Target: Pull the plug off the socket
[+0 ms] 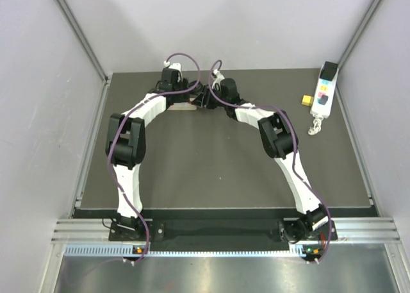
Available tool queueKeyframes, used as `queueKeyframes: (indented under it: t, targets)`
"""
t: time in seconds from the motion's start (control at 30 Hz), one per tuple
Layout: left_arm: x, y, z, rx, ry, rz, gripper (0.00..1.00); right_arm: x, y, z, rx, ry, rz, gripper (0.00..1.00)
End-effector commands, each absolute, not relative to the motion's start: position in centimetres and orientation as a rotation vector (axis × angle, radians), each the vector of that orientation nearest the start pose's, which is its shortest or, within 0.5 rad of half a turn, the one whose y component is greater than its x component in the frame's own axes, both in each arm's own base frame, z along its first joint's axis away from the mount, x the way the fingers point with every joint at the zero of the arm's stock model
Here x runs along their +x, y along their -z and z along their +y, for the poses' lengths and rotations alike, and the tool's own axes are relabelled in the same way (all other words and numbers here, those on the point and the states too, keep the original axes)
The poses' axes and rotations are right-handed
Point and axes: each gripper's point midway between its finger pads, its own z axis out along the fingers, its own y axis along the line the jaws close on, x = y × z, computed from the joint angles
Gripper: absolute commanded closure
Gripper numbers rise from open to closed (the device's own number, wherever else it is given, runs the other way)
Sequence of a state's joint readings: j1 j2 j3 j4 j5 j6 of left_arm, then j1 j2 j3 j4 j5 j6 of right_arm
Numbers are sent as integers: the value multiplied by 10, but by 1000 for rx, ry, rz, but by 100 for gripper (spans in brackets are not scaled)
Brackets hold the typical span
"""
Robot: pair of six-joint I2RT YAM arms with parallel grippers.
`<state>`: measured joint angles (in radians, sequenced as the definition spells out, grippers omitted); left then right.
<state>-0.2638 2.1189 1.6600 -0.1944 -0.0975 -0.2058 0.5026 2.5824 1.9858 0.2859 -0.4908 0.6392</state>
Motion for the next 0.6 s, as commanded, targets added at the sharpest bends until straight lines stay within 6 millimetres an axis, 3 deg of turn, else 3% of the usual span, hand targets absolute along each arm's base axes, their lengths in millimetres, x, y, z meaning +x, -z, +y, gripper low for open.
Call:
queueKeyframes:
  t: [0.0,0.07,0.1,0.2,0.4,0.47,0.57]
  targets:
    - [560,-106,-149,29,190,2198,39,546,-83,427,-277,-1137,1986,55]
    - [558,-103,-152,26,214,2204,49,547,-82,427,-281,-1103,1996,57]
    - [558,-101,-154,25,227,2207,60,548,-80,426,-273,-1080,2005,57]
    - [555,-100,-160,11,268,2205,74,550,-79,426,-254,-1049,2011,57]
    - [551,-102,-167,-9,311,2198,88,555,-70,421,-190,-970,2043,57]
    - [548,-105,-175,7,348,2198,98,555,-67,421,-167,-960,2058,57]
    - [547,-111,-178,4,359,2188,100,557,-63,418,-122,-927,2077,59]
